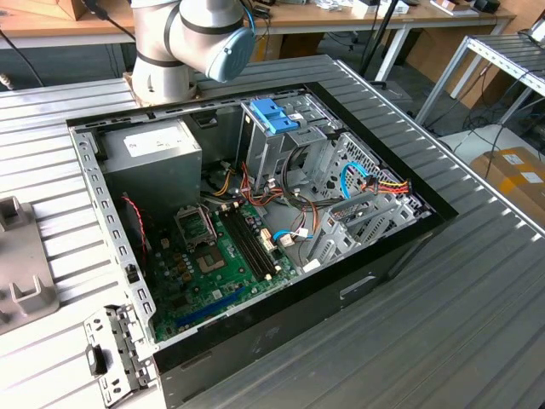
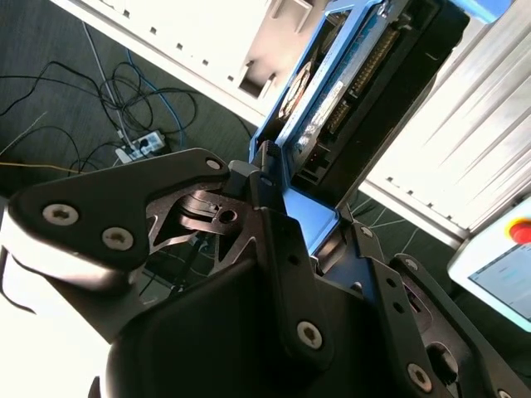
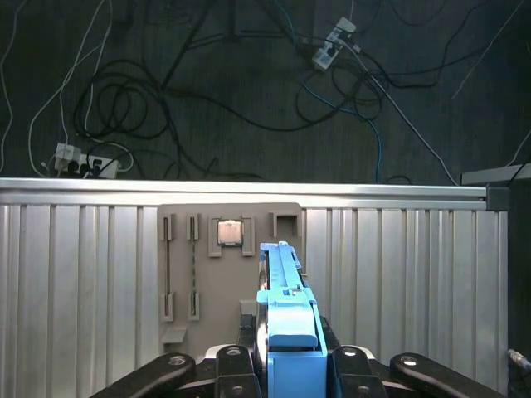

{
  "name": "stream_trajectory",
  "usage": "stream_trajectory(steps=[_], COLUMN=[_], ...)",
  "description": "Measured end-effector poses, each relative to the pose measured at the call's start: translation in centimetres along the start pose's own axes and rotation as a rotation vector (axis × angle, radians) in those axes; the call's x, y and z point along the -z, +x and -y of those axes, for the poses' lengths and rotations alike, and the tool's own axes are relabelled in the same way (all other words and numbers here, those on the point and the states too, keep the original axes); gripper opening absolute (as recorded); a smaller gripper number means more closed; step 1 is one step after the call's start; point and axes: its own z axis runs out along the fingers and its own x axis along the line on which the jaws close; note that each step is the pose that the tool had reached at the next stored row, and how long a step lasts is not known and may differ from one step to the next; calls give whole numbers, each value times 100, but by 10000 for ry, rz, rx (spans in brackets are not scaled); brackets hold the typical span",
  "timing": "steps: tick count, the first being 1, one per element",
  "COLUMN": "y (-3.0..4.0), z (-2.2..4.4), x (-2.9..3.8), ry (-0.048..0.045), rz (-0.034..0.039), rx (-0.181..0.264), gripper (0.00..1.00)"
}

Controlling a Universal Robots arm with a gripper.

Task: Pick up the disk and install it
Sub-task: 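Pick up the disk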

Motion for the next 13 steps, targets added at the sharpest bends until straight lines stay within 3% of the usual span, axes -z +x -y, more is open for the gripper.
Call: stream_trajectory(steps=[13], y=[0], z=[50], x=[2], ry=[0], rz=[0], rx=[0], gripper=[37])
